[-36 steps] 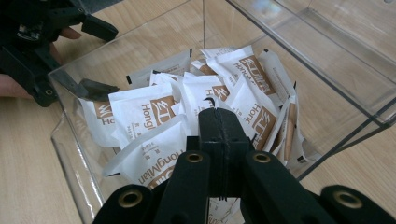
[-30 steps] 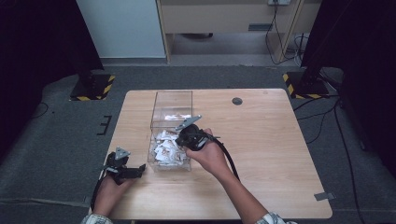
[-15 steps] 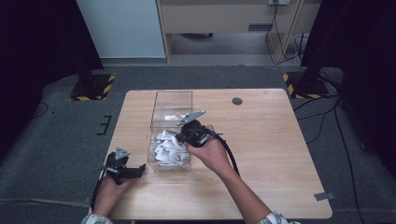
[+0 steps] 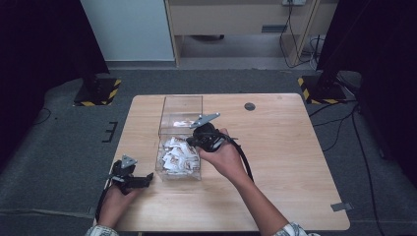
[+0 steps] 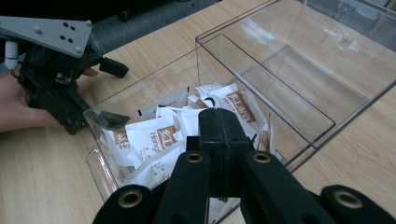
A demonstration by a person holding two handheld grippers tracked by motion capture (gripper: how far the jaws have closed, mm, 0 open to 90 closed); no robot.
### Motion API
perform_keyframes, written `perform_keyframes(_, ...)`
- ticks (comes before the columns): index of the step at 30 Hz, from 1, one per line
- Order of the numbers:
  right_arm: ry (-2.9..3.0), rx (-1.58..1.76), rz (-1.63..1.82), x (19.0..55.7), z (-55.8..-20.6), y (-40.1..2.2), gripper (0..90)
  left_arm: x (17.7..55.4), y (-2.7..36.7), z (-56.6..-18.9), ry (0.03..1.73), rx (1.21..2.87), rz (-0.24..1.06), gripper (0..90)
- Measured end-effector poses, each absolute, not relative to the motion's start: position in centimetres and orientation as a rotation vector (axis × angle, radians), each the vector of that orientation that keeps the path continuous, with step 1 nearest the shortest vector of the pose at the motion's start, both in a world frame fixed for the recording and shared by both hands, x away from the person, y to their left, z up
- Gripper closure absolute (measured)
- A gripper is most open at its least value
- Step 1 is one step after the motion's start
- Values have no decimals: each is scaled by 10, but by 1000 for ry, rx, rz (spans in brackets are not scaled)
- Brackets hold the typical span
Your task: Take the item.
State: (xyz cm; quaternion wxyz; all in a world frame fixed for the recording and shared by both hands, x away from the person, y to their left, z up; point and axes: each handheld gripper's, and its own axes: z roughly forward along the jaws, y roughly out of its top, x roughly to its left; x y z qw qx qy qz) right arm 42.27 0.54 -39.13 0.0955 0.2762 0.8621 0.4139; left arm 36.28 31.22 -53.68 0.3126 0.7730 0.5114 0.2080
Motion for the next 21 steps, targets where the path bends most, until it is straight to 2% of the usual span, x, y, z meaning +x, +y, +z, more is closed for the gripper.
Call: perform_keyframes(21, 2524, 828, 1265, 421, -382, -2, 900, 363, 312, -537, 1349, 2039, 548, 0)
